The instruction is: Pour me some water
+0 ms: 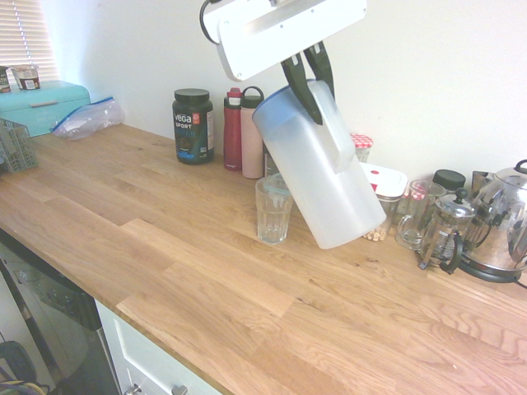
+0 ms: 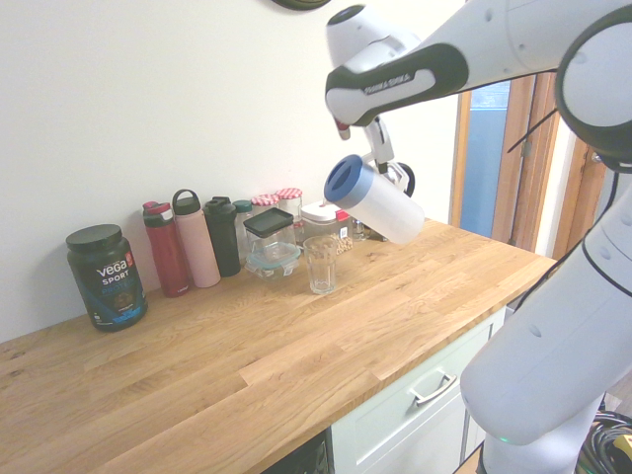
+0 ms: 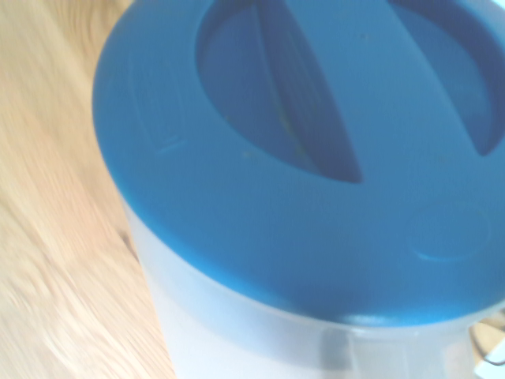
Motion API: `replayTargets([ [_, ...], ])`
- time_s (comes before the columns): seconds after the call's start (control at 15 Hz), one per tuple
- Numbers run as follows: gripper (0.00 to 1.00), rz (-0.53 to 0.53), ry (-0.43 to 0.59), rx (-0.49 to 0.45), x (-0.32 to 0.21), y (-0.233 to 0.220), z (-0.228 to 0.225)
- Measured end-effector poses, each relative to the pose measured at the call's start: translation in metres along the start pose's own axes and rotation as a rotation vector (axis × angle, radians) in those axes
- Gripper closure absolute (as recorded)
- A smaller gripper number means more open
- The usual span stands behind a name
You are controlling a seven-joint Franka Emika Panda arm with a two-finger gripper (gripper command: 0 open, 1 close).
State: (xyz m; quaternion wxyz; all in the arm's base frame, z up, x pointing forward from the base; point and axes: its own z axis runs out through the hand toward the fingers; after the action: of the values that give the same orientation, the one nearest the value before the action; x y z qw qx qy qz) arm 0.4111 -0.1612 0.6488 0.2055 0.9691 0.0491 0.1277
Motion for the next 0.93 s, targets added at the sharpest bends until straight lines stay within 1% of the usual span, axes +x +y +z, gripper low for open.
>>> replayTargets([
  [0.2,1.0,0.158,0.05,0.113,-0.016,0.038,-0.02],
  [0.4,1.0,0.328,0.039,0.186,-0.036,0.053,-0.001],
  [0.67,1.0,0.556,0.012,0.226,-0.078,0.043,0.035],
  [0.8,1.0,0.665,0.017,0.228,-0.099,0.023,0.045],
  [0.93,1.0,0.763,0.038,0.222,-0.115,-0.002,0.041],
])
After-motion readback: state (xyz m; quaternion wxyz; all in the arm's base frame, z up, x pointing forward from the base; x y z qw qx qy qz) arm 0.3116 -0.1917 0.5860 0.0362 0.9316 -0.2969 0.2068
